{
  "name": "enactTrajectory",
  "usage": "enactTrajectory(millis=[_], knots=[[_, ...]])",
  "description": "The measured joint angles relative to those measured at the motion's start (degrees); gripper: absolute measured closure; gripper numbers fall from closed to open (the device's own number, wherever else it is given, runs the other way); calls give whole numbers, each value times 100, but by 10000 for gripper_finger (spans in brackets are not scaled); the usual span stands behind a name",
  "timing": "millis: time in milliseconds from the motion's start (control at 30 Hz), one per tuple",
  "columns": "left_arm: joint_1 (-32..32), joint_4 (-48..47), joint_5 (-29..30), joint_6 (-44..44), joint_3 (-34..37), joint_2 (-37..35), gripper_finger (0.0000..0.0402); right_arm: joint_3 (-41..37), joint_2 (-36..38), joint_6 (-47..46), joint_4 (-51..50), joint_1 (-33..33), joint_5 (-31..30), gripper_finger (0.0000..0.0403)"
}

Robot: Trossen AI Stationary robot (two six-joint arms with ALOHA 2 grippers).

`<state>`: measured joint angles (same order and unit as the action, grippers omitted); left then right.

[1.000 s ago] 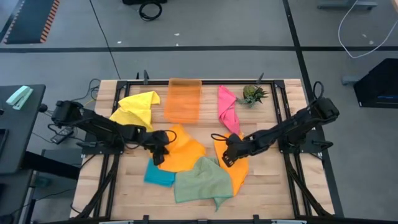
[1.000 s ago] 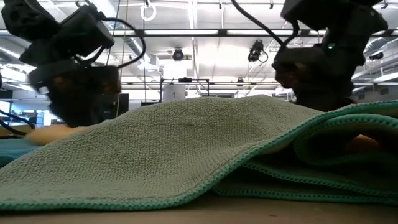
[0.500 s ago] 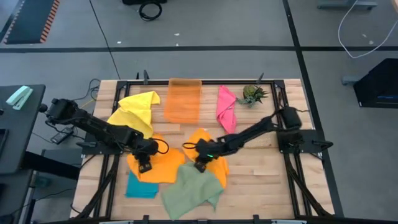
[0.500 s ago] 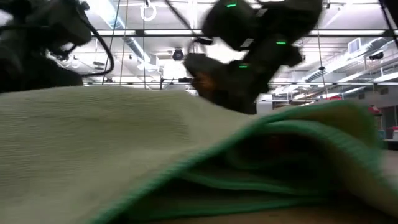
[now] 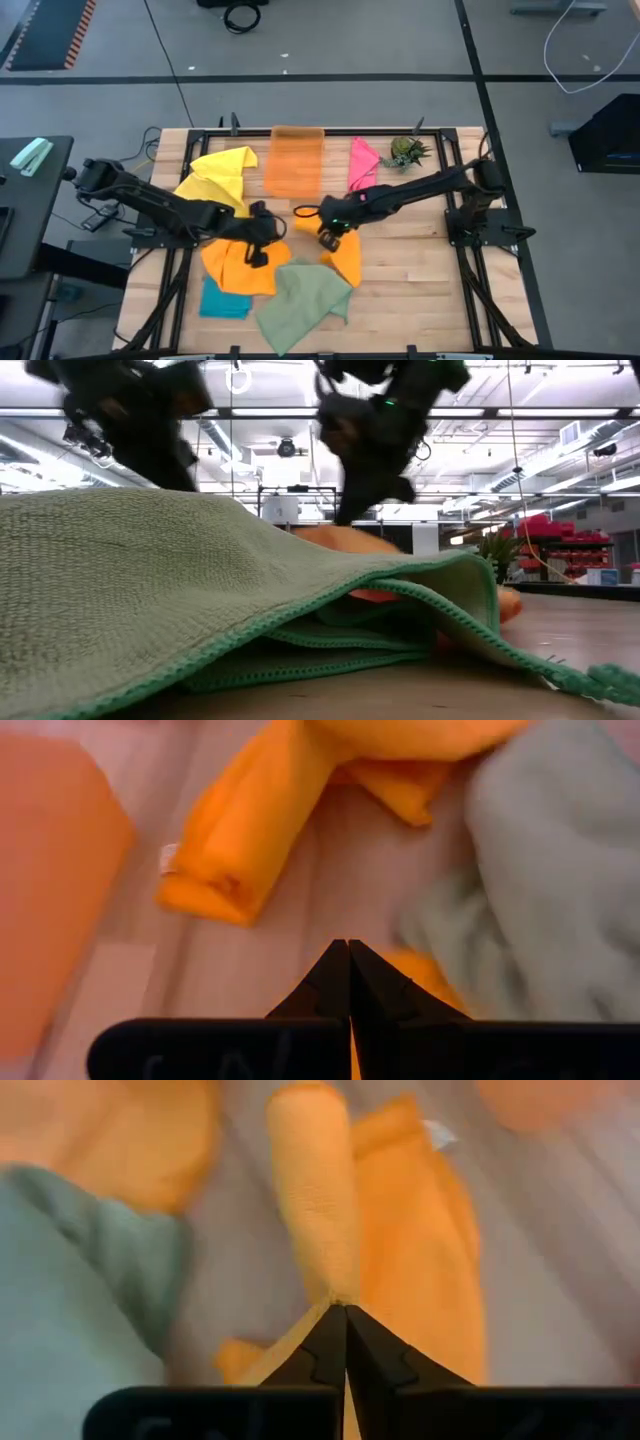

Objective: Fold microfiber towels
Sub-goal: Fold the right orange microfiber cloth

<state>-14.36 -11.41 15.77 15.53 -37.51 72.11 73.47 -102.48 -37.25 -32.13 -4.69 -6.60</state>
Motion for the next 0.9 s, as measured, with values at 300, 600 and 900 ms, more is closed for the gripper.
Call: enactTrajectory(millis=[300, 600, 900], knots=[[747, 2179, -495, -935, -316, 1420, 398, -1409, 1280, -954, 256, 145, 925, 313], [858, 2175, -769, -1072, -1417, 2860, 350, -2963, 1800, -2584, 853, -355, 145, 237], [946, 1257, -766, -1023, -2564, 3304, 280, -3227, 1487, -2911, 2139, -814, -177, 344]])
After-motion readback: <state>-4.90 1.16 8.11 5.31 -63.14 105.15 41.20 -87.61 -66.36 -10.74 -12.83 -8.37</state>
